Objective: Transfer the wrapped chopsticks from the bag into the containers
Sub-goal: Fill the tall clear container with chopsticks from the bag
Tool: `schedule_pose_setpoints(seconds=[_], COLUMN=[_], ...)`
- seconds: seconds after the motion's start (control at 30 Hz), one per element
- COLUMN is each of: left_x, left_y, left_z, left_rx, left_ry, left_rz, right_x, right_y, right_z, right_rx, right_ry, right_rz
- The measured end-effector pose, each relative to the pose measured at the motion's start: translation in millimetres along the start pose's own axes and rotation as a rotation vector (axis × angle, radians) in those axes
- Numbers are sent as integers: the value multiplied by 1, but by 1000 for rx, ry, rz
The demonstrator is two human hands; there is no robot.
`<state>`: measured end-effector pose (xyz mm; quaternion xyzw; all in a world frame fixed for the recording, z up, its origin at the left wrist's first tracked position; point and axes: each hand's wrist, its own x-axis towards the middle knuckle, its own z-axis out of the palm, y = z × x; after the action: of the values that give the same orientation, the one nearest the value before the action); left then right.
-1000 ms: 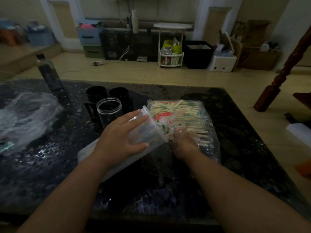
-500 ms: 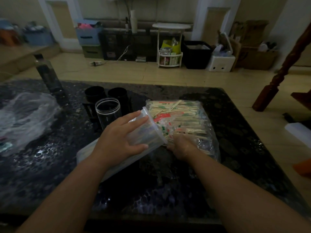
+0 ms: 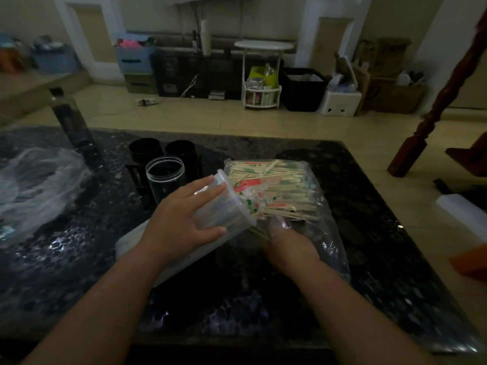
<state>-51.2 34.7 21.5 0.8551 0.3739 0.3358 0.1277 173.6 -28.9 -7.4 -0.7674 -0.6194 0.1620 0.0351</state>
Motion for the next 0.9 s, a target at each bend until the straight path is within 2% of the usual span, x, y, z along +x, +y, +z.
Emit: schedule_pose_setpoints(seconds=[0.3, 0.43, 0.6, 0.67, 0.73, 0.8, 0.9], left_x=[0, -2, -2, 0, 1, -1, -3], left_y=[4, 5, 4, 2, 2, 4, 0], left_z=[1, 2, 3, 6, 6, 6, 5], left_rx=[16, 27, 44, 74, -26, -96, -51], left_ry=[13, 6, -15, -22, -26, -23, -59], left_rz=[17, 27, 67, 147, 117, 138, 137], right_x=[-39, -53, -62, -60, -55, -48, -40], right_y=[9, 8, -10, -15, -14, -10, -9], right_z=[-47, -59, -83, -86, -83, -76, -66], right_rx=[-179, -208, -287, -312, -254, -223, -170], right_ry=[24, 66, 343, 556, 738, 792, 826], right_rz=[-45, -127, -336, -463, -502, -505, -465])
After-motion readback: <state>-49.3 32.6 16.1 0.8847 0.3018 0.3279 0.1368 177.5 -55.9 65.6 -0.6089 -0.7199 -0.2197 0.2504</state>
